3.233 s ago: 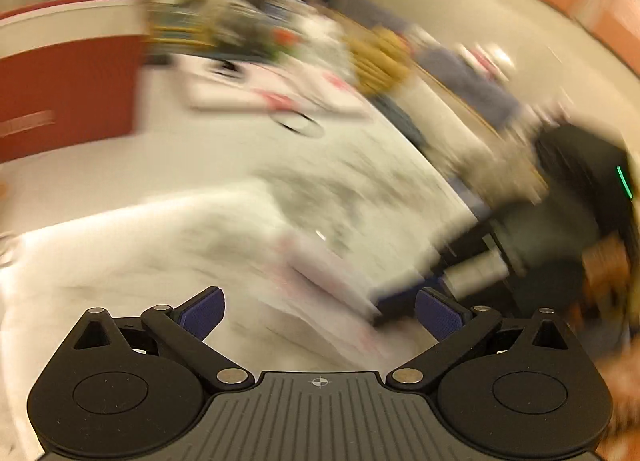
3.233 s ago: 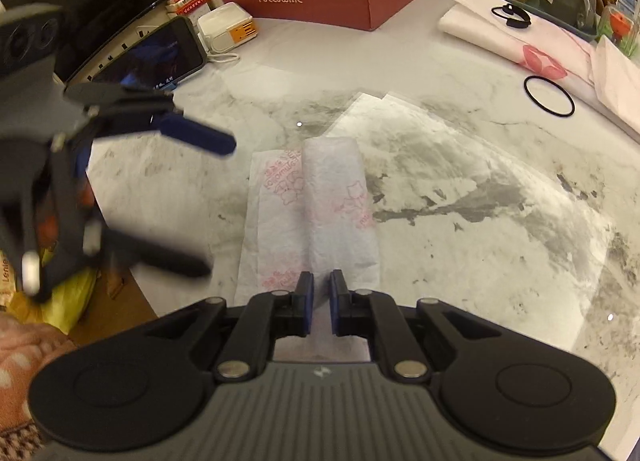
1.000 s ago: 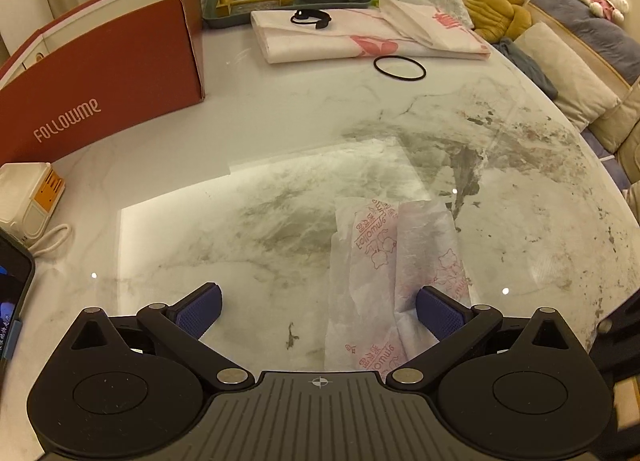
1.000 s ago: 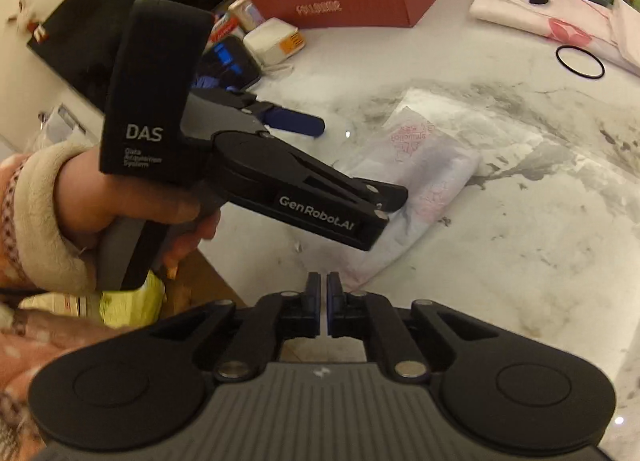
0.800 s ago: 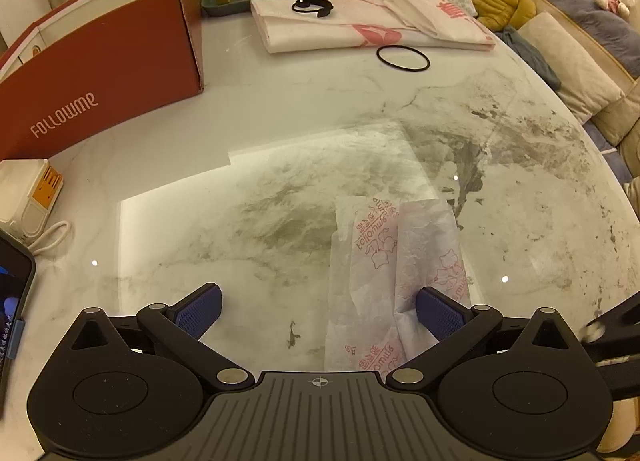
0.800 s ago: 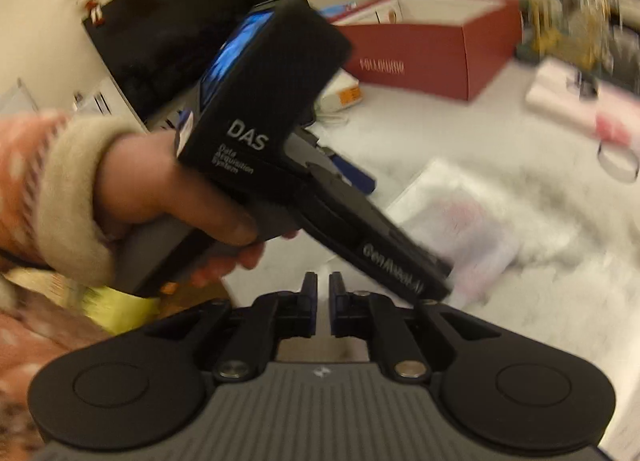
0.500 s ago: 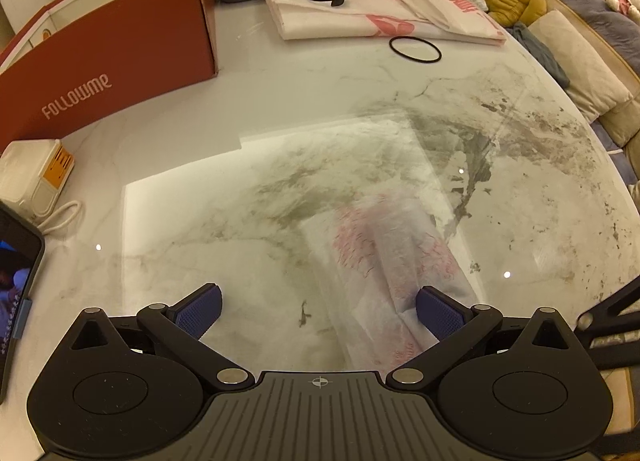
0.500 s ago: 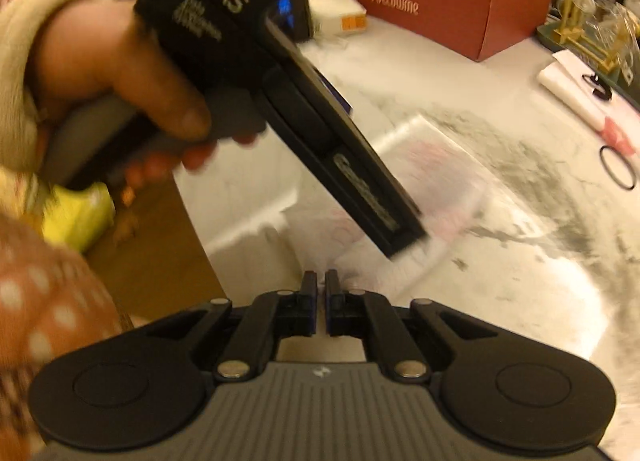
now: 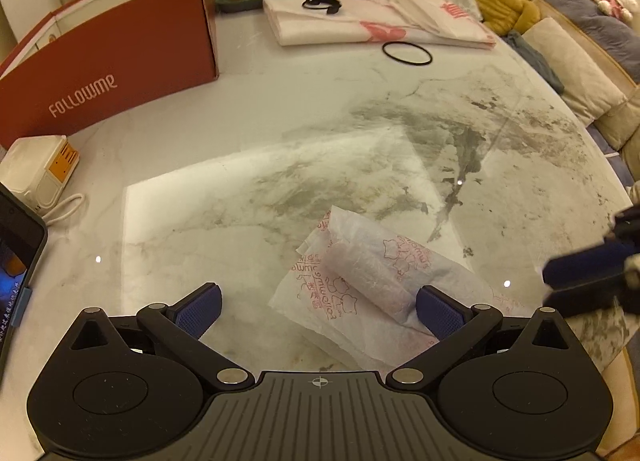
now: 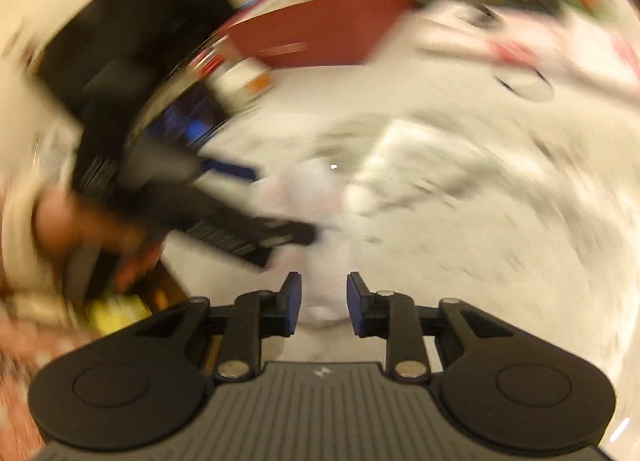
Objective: Fold shopping bag
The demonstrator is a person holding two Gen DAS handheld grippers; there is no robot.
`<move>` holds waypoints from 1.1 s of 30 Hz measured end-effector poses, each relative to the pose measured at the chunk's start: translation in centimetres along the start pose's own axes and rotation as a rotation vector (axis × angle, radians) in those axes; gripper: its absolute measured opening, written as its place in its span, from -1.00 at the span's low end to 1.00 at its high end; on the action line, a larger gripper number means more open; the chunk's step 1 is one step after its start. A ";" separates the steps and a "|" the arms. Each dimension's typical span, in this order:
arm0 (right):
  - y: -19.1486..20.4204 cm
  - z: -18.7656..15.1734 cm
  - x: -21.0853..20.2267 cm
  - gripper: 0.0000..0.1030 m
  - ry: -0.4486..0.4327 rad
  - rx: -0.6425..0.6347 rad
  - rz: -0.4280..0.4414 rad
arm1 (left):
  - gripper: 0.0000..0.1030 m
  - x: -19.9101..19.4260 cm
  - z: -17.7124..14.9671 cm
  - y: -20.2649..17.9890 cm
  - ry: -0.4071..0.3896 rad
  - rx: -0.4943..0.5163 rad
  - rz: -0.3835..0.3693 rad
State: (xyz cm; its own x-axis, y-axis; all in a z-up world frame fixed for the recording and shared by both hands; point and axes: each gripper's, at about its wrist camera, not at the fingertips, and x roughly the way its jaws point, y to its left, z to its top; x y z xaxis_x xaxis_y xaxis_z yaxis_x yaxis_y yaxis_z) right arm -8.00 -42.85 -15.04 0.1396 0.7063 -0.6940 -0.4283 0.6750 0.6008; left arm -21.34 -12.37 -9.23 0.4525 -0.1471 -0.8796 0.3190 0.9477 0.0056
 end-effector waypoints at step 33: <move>11.0 -3.6 3.7 -0.93 -0.007 -0.921 -0.372 | 1.00 -0.1 0.2 1.7 0.033 -0.209 -0.026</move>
State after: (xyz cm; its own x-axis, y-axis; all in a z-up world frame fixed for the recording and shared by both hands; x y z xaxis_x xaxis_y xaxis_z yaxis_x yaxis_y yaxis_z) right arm -15.39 -33.62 -12.41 0.4101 0.4865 -0.7714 -0.8820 0.4268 -0.1997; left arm -20.68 -10.84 -9.02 0.4179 -0.1663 -0.8931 0.1487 0.9824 -0.1134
